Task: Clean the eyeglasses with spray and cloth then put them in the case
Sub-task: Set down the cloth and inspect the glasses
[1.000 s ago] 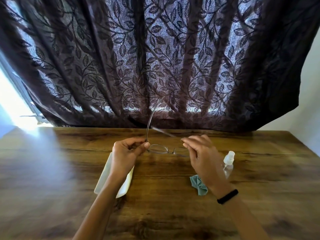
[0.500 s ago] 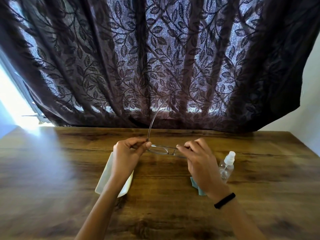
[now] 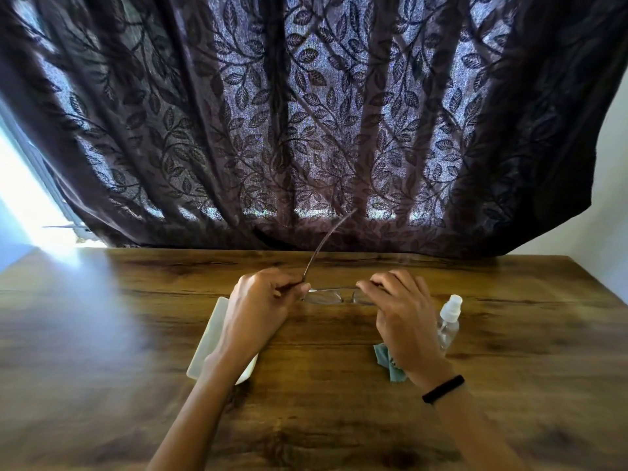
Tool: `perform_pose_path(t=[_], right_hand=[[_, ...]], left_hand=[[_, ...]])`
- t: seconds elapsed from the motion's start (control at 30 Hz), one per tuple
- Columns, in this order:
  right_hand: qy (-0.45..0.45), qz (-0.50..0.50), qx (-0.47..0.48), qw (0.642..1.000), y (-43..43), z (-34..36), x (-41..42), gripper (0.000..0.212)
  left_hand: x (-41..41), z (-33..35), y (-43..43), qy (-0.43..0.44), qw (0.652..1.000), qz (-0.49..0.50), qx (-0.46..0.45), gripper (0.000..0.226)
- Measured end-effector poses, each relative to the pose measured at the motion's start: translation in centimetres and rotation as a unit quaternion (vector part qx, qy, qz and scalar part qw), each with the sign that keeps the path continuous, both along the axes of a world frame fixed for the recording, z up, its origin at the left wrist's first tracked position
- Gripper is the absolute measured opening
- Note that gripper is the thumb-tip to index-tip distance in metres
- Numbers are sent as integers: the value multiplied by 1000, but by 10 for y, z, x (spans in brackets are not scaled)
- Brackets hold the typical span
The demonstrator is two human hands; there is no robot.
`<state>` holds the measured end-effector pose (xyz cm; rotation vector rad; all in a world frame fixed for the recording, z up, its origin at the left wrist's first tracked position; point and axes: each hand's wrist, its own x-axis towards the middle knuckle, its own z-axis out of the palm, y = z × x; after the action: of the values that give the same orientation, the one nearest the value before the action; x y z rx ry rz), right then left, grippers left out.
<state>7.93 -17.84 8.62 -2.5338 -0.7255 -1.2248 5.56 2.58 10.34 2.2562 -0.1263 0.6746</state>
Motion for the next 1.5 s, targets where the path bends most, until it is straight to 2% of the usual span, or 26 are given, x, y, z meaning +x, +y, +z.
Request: perform_pose_path(t=[0.1, 0.23, 0.33, 0.47, 0.63, 0.77, 1.03, 1.33, 1.4, 1.5], right_hand=[[12, 3, 20, 1000, 0, 0, 2, 37], [19, 8, 48, 999, -1, -1, 4, 33], [69, 22, 110, 991, -2, -1, 7, 27], [156, 74, 254, 951, -6, 4, 10, 12], [211, 94, 372, 899, -15, 13, 6, 28], [222, 112, 379, 891, -24, 16, 4, 38], [186, 142, 384, 893, -30, 15, 9, 20], [199, 192, 445, 852, -31, 24, 19, 17], [227, 217, 456, 833, -32, 28, 21, 17], [302, 256, 475, 786, -29, 33, 24, 17]], left_hand=[[0, 1, 0, 28, 1000, -10, 8, 16], [0, 3, -1, 54, 998, -25, 12, 11], [0, 4, -2, 69, 996, -41, 36, 12], [-1, 3, -3, 58, 997, -41, 18, 12], [0, 3, -2, 50, 998, -35, -2, 13], [2, 2, -1, 41, 998, -31, -28, 14], [2, 2, -1, 50, 996, -60, -35, 12], [0, 1, 1, 84, 990, -105, -46, 8], [-1, 1, 1, 110, 983, -121, -81, 9], [-4, -1, 1, 153, 960, -150, -181, 9]])
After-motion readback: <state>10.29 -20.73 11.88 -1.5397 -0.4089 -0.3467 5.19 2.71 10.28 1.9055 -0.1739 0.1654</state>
